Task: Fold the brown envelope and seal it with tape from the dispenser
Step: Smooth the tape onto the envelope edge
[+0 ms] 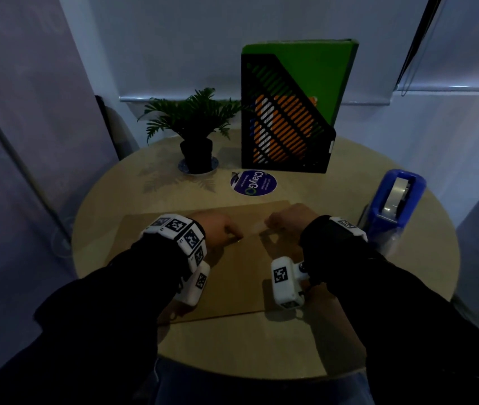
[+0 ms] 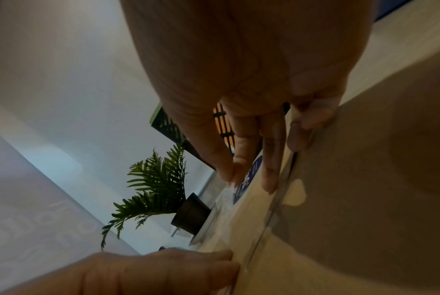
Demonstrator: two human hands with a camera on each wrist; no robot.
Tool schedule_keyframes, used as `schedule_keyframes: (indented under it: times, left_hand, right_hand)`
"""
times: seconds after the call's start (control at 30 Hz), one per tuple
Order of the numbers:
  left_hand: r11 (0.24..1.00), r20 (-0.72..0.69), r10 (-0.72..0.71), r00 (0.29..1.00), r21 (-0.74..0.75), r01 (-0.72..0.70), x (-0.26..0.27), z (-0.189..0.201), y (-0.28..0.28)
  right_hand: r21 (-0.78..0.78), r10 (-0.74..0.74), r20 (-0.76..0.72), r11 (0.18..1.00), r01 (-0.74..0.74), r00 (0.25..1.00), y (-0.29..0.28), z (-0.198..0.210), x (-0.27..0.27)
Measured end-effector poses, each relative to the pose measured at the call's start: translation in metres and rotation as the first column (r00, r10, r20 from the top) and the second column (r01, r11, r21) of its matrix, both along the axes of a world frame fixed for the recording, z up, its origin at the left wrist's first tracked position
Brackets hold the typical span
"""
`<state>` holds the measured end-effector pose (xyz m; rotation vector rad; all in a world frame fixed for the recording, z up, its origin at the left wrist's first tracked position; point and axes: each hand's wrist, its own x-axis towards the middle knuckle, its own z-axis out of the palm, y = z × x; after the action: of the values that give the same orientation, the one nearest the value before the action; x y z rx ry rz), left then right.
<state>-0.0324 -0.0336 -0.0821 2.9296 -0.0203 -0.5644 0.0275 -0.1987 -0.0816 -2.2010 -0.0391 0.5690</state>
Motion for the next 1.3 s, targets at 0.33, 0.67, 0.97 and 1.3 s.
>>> schedule_keyframes:
  times: [0.33,0.67,0.97,1.3]
  left_hand:
    - [0.997,0.014,0.069,0.997,-0.018,-0.069,-0.002,0.001,0.000]
    - [0.999,-0.009,0.053,0.999,-0.001,-0.053,-0.003,0.000,0.000]
    - [0.999,-0.013,0.042,0.999,-0.010,-0.042,-0.004,0.002,-0.002]
    - [0.999,-0.030,0.037,0.999,-0.005,-0.037,-0.004,0.000,-0.002]
  right_hand:
    - [-0.080,0.035,-0.004,0.996,-0.035,0.999,0.005,-0.003,0.001]
    - [-0.095,0.037,-0.023,0.995,-0.039,0.999,0.007,-0.007,0.001]
    - [-0.124,0.026,0.001,0.992,-0.026,1.000,0.008,-0.012,0.001]
    - [-0.149,0.044,-0.005,0.988,-0.044,0.999,0.008,-0.011,0.001]
